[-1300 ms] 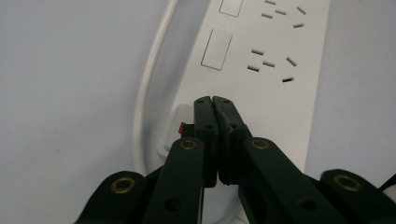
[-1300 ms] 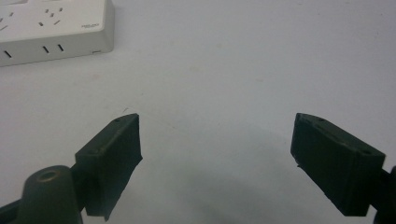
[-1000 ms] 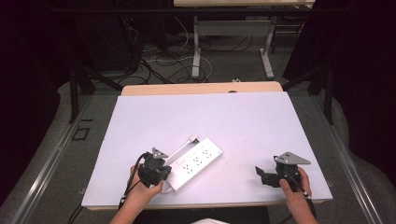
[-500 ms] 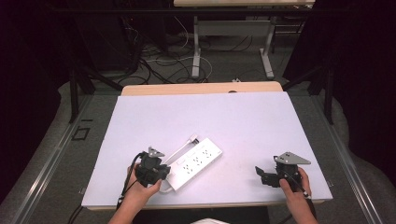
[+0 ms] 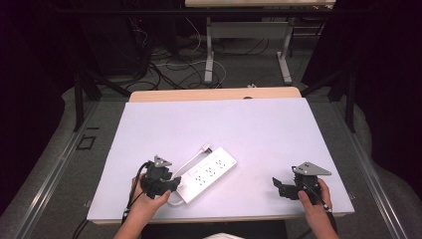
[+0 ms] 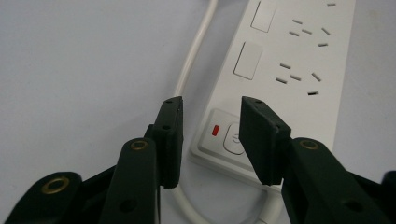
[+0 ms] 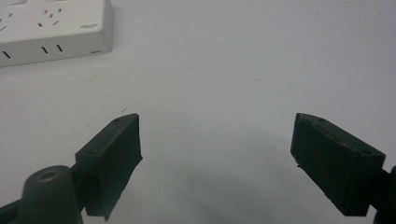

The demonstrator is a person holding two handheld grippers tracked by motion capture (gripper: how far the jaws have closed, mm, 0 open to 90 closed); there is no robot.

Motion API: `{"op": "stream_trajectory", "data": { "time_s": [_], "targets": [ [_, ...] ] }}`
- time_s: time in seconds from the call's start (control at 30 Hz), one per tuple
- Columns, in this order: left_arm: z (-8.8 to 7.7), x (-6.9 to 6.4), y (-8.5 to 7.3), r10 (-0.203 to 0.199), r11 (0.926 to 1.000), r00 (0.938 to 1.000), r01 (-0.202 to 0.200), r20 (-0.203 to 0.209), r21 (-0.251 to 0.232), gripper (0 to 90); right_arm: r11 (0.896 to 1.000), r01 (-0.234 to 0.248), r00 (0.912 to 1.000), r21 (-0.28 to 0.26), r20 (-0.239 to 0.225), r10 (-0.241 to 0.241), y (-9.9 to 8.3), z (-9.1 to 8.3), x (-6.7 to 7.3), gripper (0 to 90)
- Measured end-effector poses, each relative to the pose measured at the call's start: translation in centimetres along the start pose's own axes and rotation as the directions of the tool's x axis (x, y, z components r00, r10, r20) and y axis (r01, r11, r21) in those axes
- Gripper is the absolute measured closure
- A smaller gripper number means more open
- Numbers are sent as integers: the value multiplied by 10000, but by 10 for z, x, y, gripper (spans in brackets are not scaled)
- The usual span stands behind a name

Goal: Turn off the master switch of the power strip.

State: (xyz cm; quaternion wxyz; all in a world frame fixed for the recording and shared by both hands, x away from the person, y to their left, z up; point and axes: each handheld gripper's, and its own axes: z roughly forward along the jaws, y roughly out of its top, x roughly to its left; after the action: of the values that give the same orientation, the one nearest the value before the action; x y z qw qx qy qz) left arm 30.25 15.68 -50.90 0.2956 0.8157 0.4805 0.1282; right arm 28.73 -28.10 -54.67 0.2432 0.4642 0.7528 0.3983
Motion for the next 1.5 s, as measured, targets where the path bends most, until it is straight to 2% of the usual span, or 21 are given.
{"op": "stream_trajectory", "data": {
  "time_s": [0.07,0.1,0.2,0.33,0.43,0.53,0.57,0.6,0.77,0.9,1.03,1.13,1.17,1.23,1.27,1.3,1.37,1.43,1.47,1.5],
  "targets": [
    [0,1,-1,4,9999,9999,-7,-165,-167,567,10000,10,10000,-21,50,-10,0,0,0,157],
    [-1,2,0,24,10000,9999,-25,-145,-30,535,10000,0,9999,-39,102,0,0,0,0,157],
    [-2,5,-1,-16,9996,9994,6,-340,-294,490,10000,-25,9999,-42,109,25,0,0,0,157],
    [-6,9,-1,178,9986,9980,-208,-608,-482,427,10000,-19,10000,-45,82,20,0,-1,0,157],
    [-7,12,-2,178,9974,9975,-225,-678,-685,376,10000,10,10000,-34,35,-9,0,-1,0,157],
    [-8,15,-2,280,9969,9964,-338,-801,-716,359,10000,-78,9999,7,71,78,0,-2,0,157],
    [-9,16,-3,316,9956,9965,-382,-777,-858,357,10000,-13,10000,-13,72,13,0,-2,-1,157],
    [-9,18,-3,338,9945,9968,-407,-727,-961,350,9998,-198,9998,22,64,198,0,-2,1,157],
    [-16,24,-4,-22,9915,9977,-66,-670,-1303,289,9999,-57,9999,-129,146,58,0,-2,-1,157],
    [-23,29,-6,-391,9887,9957,264,-842,-1475,230,9998,-150,9997,-134,213,153,0,-2,1,157],
    [-28,35,-10,-871,9806,9949,765,-516,-1804,161,9998,-169,9998,-57,115,170,0,-3,1,157],
    [-33,39,-14,-929,9785,9947,830,-441,-1889,146,9998,-170,9998,-60,131,171,0,-3,1,157],
    [-33,40,-15,-1073,9750,9934,974,-395,-1997,118,9999,-134,9998,-79,150,136,0,-3,0,157],
    [-36,43,-17,-1175,9726,9926,1088,-308,-2054,56,9999,-133,9998,-92,139,134,0,-3,0,157],
    [-36,43,-18,-1316,9680,9907,1209,-348,-2200,34,9999,-135,9998,-97,162,136,0,-3,0,157],
    [-38,45,-19,-1234,9708,9917,1130,-366,-2115,18,9999,-133,9998,-100,157,135,0,-3,0,157],
    [-39,47,-21,-1372,9672,9896,1242,-440,-2216,4,9999,-133,9998,-90,149,134,0,-3,0,157],
    [-40,50,-24,-1344,9699,9897,1213,-488,-2111,4,9999,-132,9998,-88,173,133,0,-3,0,157],
    [-40,51,-25,-1482,9661,9877,1340,-490,-2205,4,9998,-133,9996,-136,239,136,0,-2,0,157],
    [-41,53,-26,-1519,9656,9872,1377,-491,-2206,4,9998,-131,9996,-135,237,134,0,-3,0,157]
  ]
}}
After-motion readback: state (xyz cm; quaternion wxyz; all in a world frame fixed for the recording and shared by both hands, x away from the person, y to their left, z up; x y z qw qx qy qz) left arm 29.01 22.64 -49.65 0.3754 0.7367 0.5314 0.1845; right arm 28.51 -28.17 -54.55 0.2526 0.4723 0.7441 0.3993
